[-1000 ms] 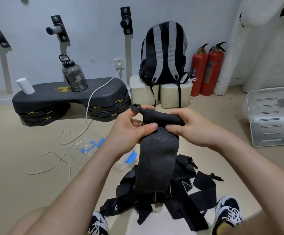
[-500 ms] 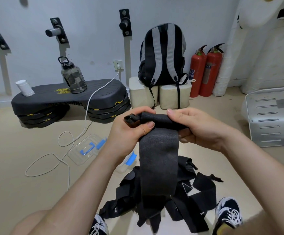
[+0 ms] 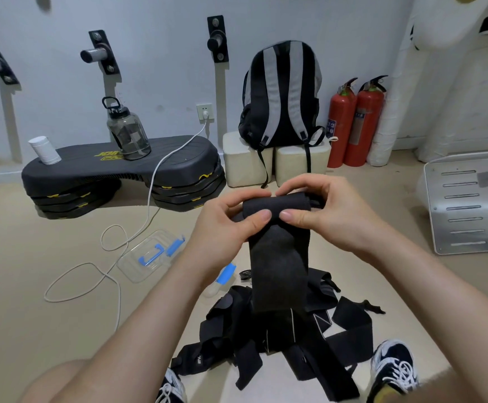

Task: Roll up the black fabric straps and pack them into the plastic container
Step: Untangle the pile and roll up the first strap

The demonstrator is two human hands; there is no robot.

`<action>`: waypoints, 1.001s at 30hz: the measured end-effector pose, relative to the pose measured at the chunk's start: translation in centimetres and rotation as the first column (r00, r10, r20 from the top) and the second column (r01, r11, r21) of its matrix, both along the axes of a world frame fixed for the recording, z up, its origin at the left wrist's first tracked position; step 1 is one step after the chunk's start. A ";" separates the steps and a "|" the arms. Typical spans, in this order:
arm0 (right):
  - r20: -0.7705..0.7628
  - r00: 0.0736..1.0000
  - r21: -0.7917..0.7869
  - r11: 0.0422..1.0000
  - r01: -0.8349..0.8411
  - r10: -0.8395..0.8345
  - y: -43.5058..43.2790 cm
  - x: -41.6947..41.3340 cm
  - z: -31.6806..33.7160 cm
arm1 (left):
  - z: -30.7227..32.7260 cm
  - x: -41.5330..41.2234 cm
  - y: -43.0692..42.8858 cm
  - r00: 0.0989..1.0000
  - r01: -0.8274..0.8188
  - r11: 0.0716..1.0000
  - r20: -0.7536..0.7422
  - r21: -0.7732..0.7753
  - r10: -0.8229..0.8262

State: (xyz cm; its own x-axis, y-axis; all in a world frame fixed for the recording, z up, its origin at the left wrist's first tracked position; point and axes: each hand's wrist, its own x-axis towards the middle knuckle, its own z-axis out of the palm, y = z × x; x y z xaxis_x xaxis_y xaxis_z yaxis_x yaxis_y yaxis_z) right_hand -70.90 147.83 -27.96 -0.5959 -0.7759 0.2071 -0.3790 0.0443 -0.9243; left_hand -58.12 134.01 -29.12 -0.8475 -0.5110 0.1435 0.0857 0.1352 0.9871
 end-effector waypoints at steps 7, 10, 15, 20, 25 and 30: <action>0.381 0.919 -0.140 0.975 0.170 -0.105 -1.2 0.8 -1.3 | 0.6 -0.4 -0.2 0.974 -0.142 0.955 -0.134 0.261 0.181; 0.235 0.960 -0.169 0.967 0.192 -0.149 -1.3 0.8 -1.4 | 0.9 -0.5 -0.2 0.962 -0.126 0.911 -0.174 0.393 0.208; 0.074 0.989 -0.131 0.981 0.140 -0.132 -1.4 1.2 -1.6 | 1.0 -0.6 0.1 0.963 -0.084 0.892 -0.195 0.444 0.187; 0.250 0.959 -0.198 0.963 0.184 -0.132 -1.4 1.8 -1.1 | 0.8 -0.5 -0.1 0.958 -0.209 0.971 -0.176 0.119 0.228; 0.402 0.898 -0.177 0.948 0.266 -0.177 -1.9 3.2 -1.2 | 0.3 -0.2 -0.9 0.928 -0.354 0.826 -0.272 -0.439 0.253; 0.466 0.864 -0.175 0.938 0.299 -0.189 -2.3 3.4 -1.3 | 0.1 -0.3 -1.0 0.906 -0.396 0.719 -0.370 -0.571 0.206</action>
